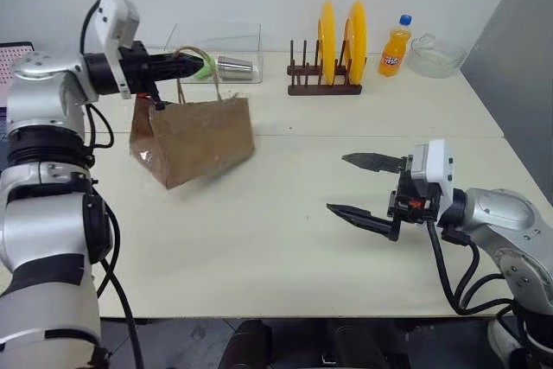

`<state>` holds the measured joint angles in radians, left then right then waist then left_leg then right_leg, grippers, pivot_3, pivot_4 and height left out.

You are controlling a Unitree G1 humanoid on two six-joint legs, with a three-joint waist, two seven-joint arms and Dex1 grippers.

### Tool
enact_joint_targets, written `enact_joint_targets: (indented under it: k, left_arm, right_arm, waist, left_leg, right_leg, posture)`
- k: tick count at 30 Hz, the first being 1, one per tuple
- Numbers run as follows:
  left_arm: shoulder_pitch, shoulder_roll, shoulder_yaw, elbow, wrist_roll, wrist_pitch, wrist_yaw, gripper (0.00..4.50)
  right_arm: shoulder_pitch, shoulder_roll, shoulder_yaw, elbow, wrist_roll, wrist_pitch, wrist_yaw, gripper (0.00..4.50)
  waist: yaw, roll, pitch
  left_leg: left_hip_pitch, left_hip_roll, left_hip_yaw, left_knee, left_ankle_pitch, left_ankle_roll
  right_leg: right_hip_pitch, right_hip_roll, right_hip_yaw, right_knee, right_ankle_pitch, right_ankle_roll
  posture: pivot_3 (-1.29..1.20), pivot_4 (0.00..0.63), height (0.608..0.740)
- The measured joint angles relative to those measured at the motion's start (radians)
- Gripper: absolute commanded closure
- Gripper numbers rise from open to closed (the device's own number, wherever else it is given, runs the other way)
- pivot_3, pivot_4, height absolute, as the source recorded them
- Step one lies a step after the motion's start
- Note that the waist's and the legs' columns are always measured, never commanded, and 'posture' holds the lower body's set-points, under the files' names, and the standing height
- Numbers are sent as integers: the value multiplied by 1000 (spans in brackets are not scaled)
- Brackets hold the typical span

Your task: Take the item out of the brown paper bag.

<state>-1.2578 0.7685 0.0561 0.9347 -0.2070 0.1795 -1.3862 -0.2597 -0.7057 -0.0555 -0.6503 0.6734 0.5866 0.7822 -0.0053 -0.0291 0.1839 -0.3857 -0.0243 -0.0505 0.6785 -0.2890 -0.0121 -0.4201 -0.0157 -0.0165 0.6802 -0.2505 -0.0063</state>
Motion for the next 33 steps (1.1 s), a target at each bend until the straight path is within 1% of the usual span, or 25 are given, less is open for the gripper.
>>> enact_joint_targets:
  k: [9, 20, 27, 33]
  left_arm:
    - [-143, -117, -24, 124, 39, -81, -47, 4464]
    - [-208, -309, -30, 232, 71, -119, -41, 4464]
    - [-274, -361, -25, 271, 75, -165, -19, 4464]
    - [-279, -432, -24, 327, 101, -211, 32, 4464]
  right_arm:
    - [68, -49, -54, -62, 28, 45, -28, 0]
    - [246, -105, -162, -143, 56, 122, -102, 0]
    - [315, -116, -202, -174, 63, 142, -117, 0]
    - [339, -112, -202, -197, 62, 141, -135, 0]
  waist:
    - [0, 0, 0]
    - [1, -2, 1]
    - [-1, -2, 1]
    - [-1, -2, 1]
  left_leg:
    - [0, 0, 0, 0, 0, 0]
    - [-1, 0, 1, 1, 0, 0]
    - [-1, 0, 1, 1, 0, 0]
    - [0, 0, 1, 1, 0, 0]
  right_leg:
    - [0, 0, 0, 0, 0, 0]
    - [0, 0, 1, 0, -2, 3]
    - [0, 1, 1, 0, -2, 3]
    - [0, 1, 2, 0, -2, 4]
  posture:
    - [0, 150, 740]
    - [0, 150, 740]
    - [0, 150, 740]
    - [0, 150, 740]
